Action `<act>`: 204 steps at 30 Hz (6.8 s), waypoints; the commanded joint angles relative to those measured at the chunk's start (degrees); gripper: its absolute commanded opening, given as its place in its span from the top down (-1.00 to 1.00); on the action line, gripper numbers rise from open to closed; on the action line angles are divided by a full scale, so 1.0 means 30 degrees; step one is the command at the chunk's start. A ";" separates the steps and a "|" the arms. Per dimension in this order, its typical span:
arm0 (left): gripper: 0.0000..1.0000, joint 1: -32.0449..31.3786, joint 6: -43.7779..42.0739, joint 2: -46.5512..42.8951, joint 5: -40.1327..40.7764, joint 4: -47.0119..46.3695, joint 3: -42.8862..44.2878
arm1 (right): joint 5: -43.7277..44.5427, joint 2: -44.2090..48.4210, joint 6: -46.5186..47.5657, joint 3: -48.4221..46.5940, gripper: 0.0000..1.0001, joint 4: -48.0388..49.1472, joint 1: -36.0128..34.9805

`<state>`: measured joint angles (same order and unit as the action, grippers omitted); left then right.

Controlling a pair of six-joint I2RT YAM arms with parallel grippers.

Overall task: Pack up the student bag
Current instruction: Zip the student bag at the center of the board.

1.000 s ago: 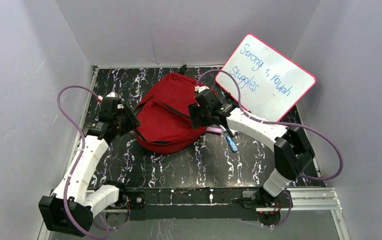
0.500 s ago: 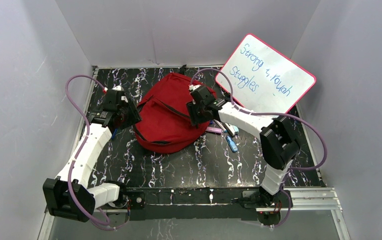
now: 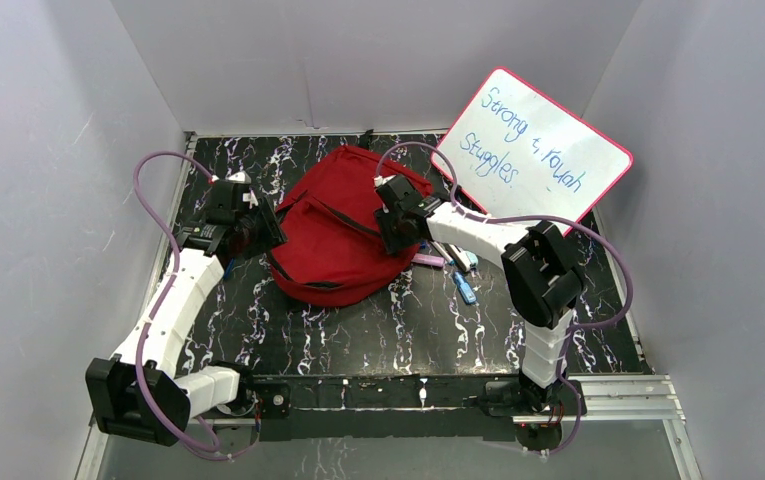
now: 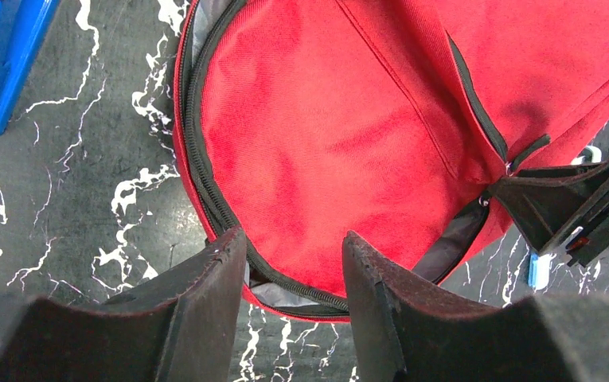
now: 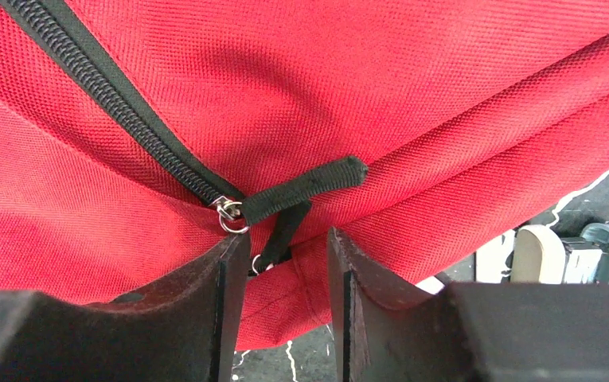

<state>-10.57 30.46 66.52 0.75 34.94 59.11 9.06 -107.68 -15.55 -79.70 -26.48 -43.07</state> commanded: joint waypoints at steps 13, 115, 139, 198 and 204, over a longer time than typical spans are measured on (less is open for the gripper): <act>0.10 0.0095 0.0189 -0.0962 -0.0976 0.0069 -0.0742 | -0.0961 -0.0126 -0.0323 0.0381 0.25 0.1166 0.0140; 1.00 -0.8804 1.4626 0.4218 -0.1125 -1.0915 -0.4414 | -0.9362 0.6467 -0.0781 0.9736 0.96 1.4385 -0.0599; 1.00 -0.8810 0.8632 0.4184 -0.0846 -1.0736 -0.3850 | -0.1057 0.5219 -0.7333 0.6144 -0.70 0.6651 0.1473; 1.00 -0.8781 0.1495 -0.2755 1.0288 0.0362 -0.1468 | -0.8341 0.6875 -0.0388 0.6533 0.08 0.7974 0.5759; 1.00 -0.8775 0.1362 -0.3030 0.9107 -0.0715 -0.1724 | -0.9047 0.8312 0.2942 0.7674 -0.09 1.0090 0.1739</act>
<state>-36.97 35.92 59.00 29.23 36.18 53.54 -15.84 -84.95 -16.47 -58.02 -2.79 -28.53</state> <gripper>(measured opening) 0.010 0.523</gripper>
